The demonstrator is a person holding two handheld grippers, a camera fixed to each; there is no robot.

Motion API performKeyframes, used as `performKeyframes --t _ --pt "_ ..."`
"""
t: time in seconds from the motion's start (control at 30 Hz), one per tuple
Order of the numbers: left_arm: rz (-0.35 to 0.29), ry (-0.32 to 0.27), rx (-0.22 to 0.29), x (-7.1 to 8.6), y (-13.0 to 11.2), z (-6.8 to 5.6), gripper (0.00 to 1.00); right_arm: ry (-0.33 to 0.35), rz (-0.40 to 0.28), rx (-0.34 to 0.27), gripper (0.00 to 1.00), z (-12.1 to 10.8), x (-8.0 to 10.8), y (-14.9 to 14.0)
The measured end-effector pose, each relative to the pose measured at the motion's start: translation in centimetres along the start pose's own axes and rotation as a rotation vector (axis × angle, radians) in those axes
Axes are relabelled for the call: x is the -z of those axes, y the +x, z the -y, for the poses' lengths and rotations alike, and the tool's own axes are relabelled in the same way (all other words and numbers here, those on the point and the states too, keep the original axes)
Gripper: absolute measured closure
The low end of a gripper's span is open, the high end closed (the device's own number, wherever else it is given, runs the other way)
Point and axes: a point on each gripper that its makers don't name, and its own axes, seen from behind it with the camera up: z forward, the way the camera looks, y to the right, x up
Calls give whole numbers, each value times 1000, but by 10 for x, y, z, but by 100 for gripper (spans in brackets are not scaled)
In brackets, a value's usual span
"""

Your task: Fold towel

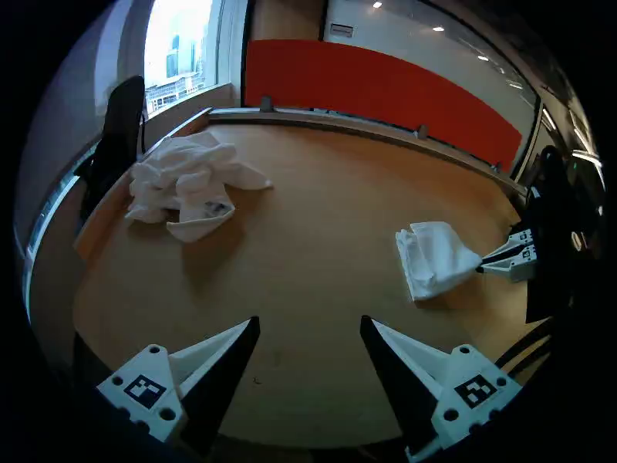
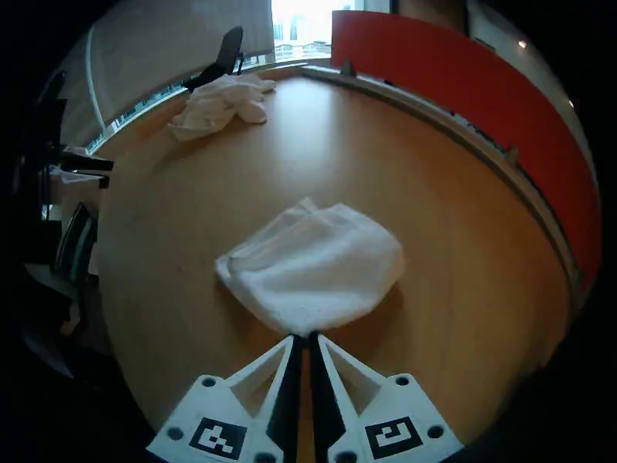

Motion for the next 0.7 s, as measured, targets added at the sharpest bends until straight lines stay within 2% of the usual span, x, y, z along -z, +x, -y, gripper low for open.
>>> performKeyframes --t 0.2,0.4,0.7 --pt "-30 -15 -12 0 14 -3 3 -4 -80 28 94 -8 20 57" --pt "-53 -28 -15 2 24 -6 3 -3 -146 58 94 -14 40 102" --pt "-69 -43 -18 3 30 -9 3 -22 -173 113 94 -23 66 126"
